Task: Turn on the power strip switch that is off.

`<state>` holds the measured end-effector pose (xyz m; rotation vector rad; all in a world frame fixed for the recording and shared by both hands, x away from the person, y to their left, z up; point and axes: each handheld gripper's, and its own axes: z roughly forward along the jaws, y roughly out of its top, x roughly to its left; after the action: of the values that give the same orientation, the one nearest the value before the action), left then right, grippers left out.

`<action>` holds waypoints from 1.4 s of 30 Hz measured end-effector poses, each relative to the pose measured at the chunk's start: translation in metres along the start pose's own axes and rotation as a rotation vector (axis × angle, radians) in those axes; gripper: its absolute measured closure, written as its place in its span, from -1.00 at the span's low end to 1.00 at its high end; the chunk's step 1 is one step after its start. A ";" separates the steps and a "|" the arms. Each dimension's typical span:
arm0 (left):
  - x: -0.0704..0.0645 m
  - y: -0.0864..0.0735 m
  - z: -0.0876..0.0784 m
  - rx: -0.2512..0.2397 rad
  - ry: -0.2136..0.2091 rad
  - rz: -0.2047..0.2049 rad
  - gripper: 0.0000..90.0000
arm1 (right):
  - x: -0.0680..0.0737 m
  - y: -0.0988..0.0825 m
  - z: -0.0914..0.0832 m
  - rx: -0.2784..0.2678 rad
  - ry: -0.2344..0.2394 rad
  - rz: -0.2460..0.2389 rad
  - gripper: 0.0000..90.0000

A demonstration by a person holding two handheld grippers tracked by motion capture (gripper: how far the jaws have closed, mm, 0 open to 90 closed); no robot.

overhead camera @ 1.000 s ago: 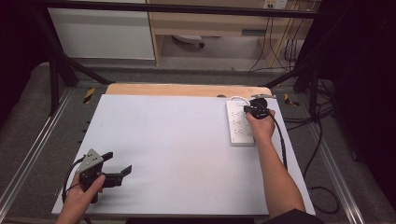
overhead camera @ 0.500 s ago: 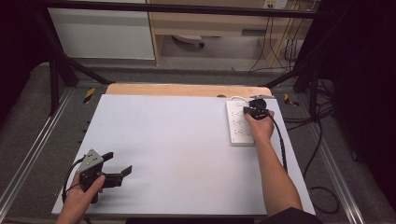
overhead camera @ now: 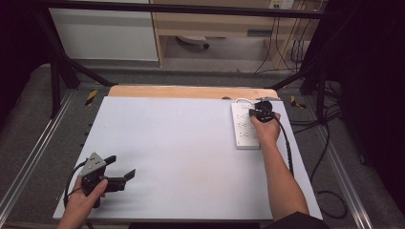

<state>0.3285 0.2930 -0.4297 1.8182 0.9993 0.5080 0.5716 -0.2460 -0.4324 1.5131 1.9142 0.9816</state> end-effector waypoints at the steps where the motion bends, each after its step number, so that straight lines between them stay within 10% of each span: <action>1: 0.000 0.000 0.000 0.000 0.001 0.001 -0.88 | 0.000 0.000 0.000 0.001 -0.002 0.000 1.00; 42: -0.001 0.000 0.001 0.015 -0.004 0.013 -0.88 | 0.002 0.001 0.002 0.009 -0.012 -0.002 1.00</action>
<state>0.3286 0.2912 -0.4303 1.8399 0.9916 0.5060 0.5731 -0.2440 -0.4329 1.5185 1.9135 0.9623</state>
